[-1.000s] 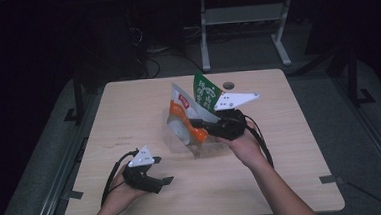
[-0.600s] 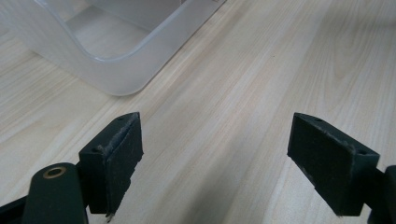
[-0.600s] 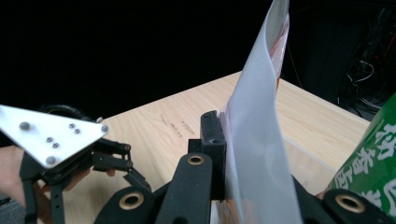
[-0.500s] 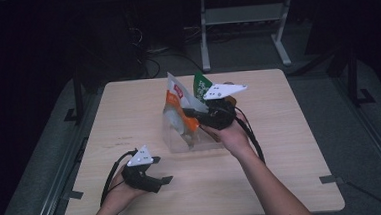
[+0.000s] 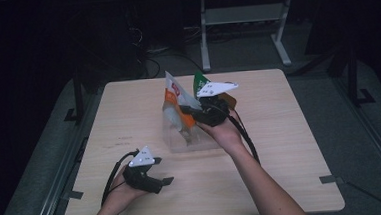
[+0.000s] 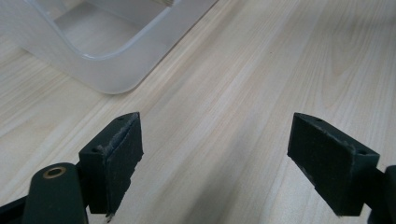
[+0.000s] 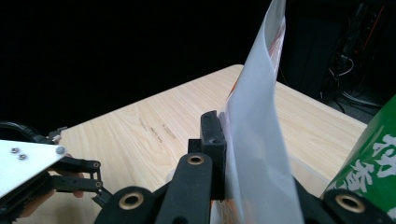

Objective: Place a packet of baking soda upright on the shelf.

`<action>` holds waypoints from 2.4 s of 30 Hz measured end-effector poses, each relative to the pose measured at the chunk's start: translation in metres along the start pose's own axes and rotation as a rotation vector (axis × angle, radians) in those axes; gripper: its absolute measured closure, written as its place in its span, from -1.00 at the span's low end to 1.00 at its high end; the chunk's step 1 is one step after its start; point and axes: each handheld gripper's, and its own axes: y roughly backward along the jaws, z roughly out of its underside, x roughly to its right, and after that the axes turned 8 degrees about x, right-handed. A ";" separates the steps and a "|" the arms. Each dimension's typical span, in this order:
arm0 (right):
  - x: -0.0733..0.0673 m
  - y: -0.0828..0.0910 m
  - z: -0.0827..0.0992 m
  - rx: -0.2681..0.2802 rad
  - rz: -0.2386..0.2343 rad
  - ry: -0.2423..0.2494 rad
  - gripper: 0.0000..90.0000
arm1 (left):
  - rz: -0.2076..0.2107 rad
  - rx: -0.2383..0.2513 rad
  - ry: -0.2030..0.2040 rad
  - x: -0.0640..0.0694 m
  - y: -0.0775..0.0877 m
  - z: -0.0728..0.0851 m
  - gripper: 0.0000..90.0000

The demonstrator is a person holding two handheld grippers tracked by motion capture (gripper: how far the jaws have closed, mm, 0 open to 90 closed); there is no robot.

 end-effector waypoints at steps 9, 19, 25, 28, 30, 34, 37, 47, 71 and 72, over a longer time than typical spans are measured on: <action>0.005 -0.013 0.010 -0.035 0.026 -0.003 1.00 | 0.004 -0.011 -0.015 0.000 0.000 0.000 -0.61; 0.008 -0.024 0.022 -0.070 0.029 -0.019 1.00 | 0.009 -0.013 -0.016 0.001 -0.002 0.000 -0.61; 0.010 -0.028 0.025 -0.080 0.025 -0.024 1.00 | 0.011 -0.014 -0.013 0.001 -0.003 0.000 -0.61; 0.010 -0.030 0.027 -0.086 0.024 -0.025 1.00 | 0.012 -0.013 -0.010 0.002 -0.004 0.001 -0.61; 0.010 -0.031 0.028 -0.088 0.025 -0.027 1.00 | 0.014 -0.016 -0.013 0.002 -0.004 0.001 -0.61; 0.011 -0.032 0.030 -0.092 0.024 -0.035 1.00 | 0.018 -0.021 -0.015 0.002 -0.004 0.001 -0.61; 0.011 -0.033 0.030 -0.093 0.024 -0.034 0.99 | 0.020 -0.020 -0.007 0.003 -0.005 0.001 -0.61; 0.011 -0.037 0.031 -0.091 0.026 -0.029 0.78 | 0.029 -0.035 -0.016 0.003 -0.006 0.002 -0.61; 0.001 0.014 0.043 -0.108 0.013 0.009 -0.06 | 0.038 -0.029 -0.036 0.007 -0.009 0.001 -0.61; 0.001 0.017 0.045 -0.109 0.007 0.010 -0.06 | 0.039 -0.029 -0.036 0.007 -0.009 0.001 -0.61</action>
